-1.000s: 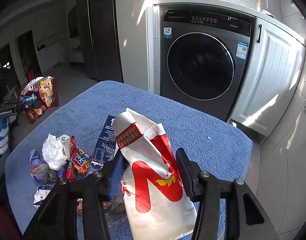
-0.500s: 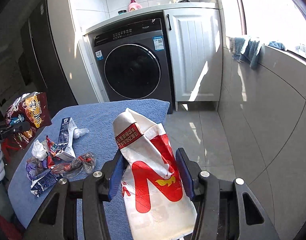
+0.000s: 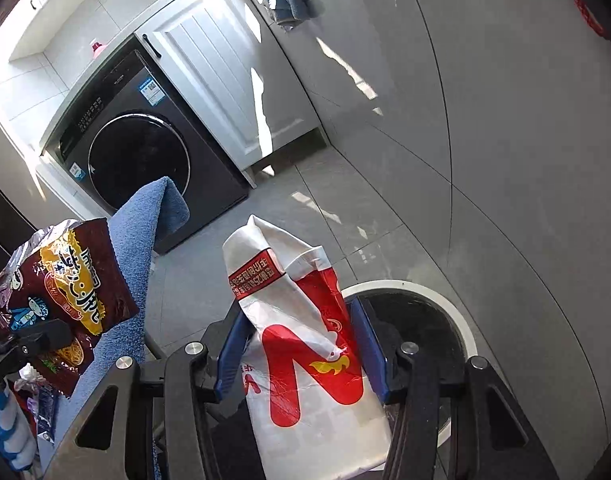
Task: Collect trash
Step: 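Carry both held bags over the trash bin and open both tools, then move both open tools back over the towel-covered table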
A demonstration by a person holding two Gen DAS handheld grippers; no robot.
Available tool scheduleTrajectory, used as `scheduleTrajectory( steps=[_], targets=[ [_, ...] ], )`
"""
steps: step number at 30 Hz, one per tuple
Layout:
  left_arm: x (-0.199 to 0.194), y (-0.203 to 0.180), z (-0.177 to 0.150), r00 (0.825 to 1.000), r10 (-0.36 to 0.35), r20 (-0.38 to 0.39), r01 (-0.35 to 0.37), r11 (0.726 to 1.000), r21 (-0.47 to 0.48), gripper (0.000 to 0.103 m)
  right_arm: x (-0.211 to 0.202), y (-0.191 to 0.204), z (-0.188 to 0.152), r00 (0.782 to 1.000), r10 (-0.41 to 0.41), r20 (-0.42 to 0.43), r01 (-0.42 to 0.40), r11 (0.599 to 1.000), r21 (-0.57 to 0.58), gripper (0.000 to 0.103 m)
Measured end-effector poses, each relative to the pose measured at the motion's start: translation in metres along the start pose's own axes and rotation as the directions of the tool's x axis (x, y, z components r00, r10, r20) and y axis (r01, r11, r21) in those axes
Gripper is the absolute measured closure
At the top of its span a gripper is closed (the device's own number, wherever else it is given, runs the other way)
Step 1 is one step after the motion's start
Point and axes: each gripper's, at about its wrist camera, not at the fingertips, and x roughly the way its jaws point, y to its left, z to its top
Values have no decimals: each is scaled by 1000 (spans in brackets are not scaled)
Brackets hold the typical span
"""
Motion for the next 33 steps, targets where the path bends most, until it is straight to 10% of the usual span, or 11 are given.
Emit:
scheduleTrajectory(
  steps=[15, 28, 33],
  targets=[
    [60, -15, 7, 992, -71, -104, 65, 996, -56, 72, -8, -40, -21, 993, -115, -15, 115, 990, 86, 45],
    [-75, 11, -25, 992, 51, 115, -45, 998, -52, 72, -103, 42, -10, 977, -109, 182, 121, 991, -56, 45],
    [-143, 36, -55, 971, 133, 198, -113, 988, -105, 55, -129, 100, -10, 970, -48, 238, 88, 983, -163, 45]
  ],
)
